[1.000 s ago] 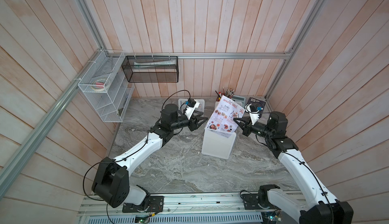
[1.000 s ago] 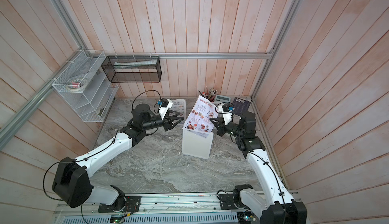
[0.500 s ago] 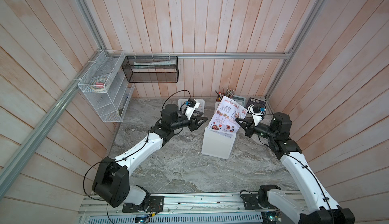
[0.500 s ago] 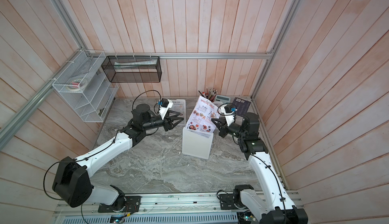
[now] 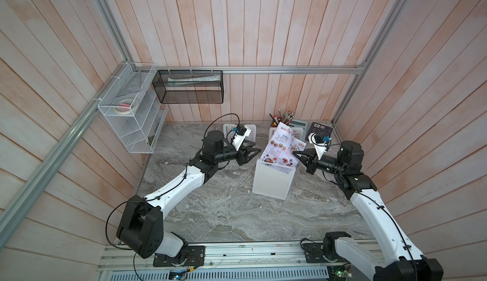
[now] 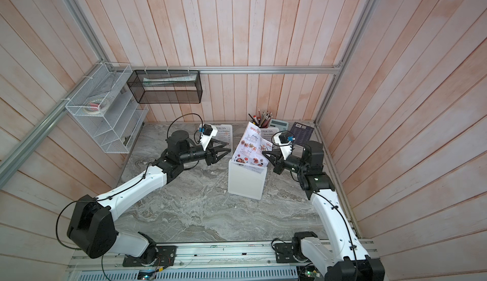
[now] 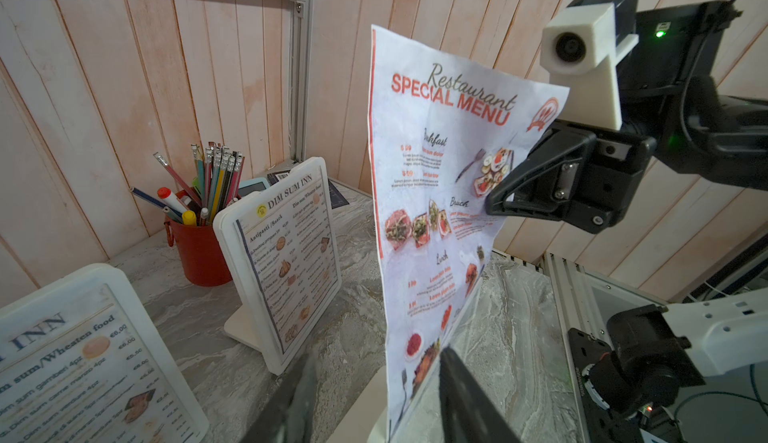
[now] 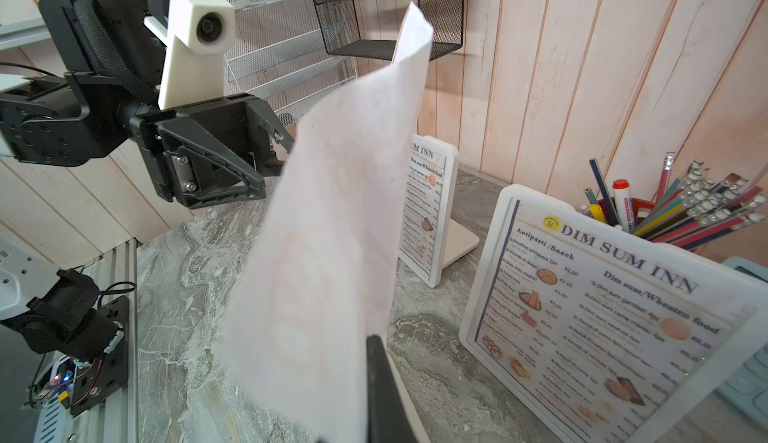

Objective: Insert the menus into the narrow rack
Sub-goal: Insert the menu into the narrow rack.

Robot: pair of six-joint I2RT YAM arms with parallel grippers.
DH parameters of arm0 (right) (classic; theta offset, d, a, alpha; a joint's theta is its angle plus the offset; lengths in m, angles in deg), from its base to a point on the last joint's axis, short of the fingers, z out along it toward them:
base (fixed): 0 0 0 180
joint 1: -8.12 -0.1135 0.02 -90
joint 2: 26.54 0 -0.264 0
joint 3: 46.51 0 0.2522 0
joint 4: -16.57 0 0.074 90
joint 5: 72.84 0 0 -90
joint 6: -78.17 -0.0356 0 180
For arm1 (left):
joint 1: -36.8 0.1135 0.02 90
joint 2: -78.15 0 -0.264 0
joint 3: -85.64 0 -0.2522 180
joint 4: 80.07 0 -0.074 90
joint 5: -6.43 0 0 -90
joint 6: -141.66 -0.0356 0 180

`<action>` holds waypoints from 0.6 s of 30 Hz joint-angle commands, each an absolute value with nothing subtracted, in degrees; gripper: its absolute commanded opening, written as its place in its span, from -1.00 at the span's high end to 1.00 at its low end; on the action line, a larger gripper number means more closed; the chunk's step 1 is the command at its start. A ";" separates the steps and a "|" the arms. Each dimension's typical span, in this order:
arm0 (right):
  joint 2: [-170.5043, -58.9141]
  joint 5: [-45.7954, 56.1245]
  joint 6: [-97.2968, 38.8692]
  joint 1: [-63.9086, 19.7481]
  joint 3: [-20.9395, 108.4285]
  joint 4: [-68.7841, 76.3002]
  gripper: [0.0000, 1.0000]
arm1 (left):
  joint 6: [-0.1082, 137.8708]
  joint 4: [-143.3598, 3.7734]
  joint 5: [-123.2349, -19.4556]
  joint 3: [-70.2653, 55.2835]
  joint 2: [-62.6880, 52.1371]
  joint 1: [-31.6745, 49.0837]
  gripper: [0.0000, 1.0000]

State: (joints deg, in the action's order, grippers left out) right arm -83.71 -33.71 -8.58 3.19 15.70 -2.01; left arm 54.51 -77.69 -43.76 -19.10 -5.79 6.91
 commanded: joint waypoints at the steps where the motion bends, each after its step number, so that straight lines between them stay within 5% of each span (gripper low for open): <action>1: -81.87 -34.10 -7.50 4.37 16.74 -3.17 1.00 | 55.00 -77.48 -42.01 -17.39 -7.00 7.01 0.01; 18: -85.02 -39.42 -7.12 4.87 18.12 -5.01 1.00 | 55.07 -76.26 -42.04 -16.57 -7.60 7.01 0.01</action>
State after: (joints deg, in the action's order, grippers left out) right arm -86.09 -36.59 -7.10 4.83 18.87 -5.31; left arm 54.51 -76.16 -43.30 -18.01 -6.77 6.91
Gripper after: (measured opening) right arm 0.041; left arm 0.498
